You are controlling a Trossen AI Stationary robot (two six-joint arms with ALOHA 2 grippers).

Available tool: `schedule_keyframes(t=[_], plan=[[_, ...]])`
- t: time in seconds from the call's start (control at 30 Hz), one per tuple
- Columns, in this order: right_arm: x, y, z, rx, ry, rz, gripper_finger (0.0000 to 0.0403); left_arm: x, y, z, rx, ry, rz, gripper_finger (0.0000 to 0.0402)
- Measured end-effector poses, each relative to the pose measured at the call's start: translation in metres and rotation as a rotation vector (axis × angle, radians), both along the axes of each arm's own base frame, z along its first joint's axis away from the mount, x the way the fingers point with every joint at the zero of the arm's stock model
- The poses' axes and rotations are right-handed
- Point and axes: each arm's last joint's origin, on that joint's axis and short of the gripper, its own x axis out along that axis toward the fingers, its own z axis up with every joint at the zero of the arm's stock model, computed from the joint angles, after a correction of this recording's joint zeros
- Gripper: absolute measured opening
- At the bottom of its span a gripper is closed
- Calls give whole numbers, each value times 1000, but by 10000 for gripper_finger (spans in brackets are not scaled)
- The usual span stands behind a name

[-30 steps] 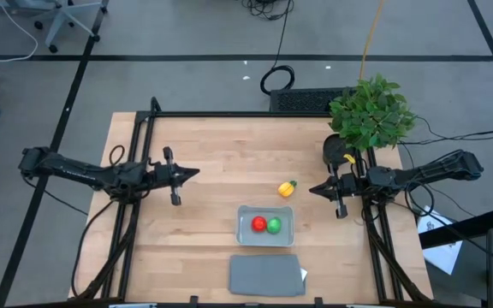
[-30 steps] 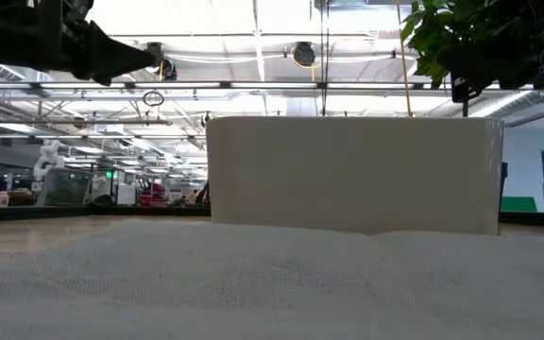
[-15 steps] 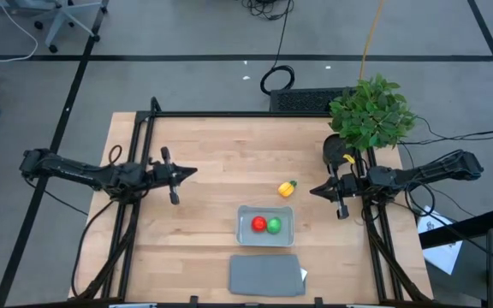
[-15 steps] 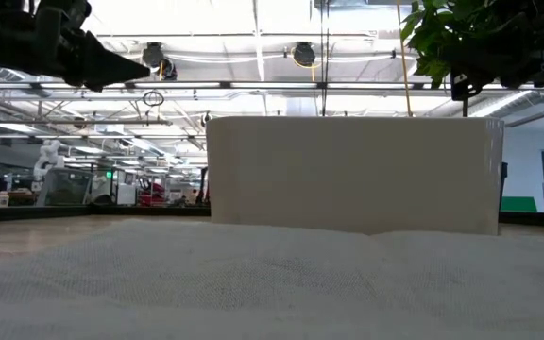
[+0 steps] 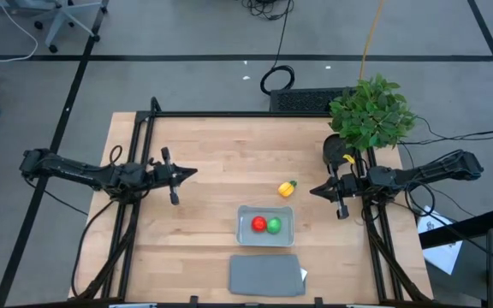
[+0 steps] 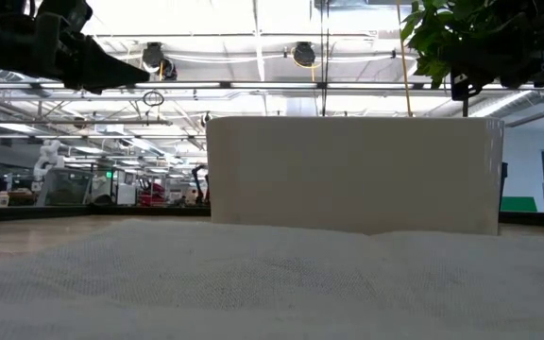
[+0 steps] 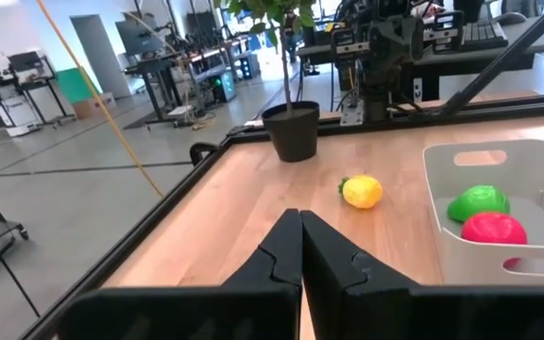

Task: Pick and placing Produce into tupperware
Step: Put the yellow pineapple into the gray bin

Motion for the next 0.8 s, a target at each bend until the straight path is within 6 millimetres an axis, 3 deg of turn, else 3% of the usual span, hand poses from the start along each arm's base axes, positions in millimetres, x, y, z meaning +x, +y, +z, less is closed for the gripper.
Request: schedule_keyframes(t=[0.8], plan=[[0, 0, -1, -8, 8, 0, 0, 0, -1, -1, -8, 12, -37, 0]])
